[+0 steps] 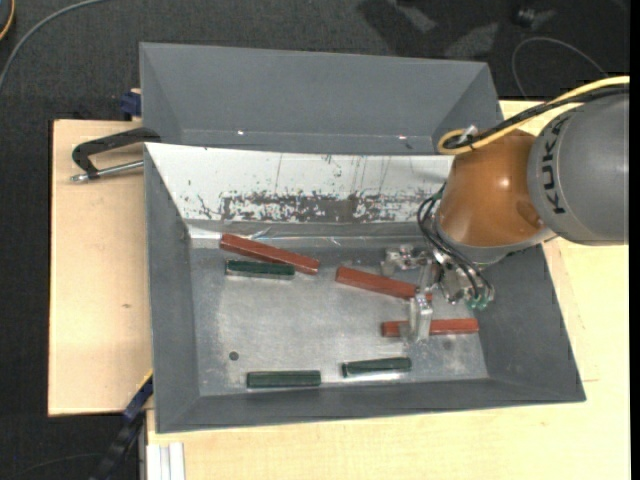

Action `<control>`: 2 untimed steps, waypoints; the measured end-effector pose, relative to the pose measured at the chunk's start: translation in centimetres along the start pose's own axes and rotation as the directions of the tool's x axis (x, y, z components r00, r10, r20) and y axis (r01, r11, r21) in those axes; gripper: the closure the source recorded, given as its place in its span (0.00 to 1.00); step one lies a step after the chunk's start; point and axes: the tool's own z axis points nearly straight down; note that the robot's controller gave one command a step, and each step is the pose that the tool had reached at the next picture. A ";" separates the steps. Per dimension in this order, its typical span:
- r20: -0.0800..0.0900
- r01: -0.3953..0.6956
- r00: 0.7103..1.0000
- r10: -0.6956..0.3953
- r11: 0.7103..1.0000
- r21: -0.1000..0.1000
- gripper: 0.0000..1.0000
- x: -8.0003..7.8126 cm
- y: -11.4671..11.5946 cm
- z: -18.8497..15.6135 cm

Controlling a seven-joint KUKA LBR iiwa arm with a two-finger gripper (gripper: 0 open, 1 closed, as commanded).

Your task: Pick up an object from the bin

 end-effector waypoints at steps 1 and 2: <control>0.016 -0.055 0.998 0.055 0.998 -0.002 0.00 -3.2 2.1 -3.6; 0.006 -0.285 0.959 0.285 0.959 -0.005 0.00 -2.5 4.8 -3.7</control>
Offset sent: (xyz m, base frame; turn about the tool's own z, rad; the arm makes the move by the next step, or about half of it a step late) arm 0.0268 0.0228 0.0333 0.0563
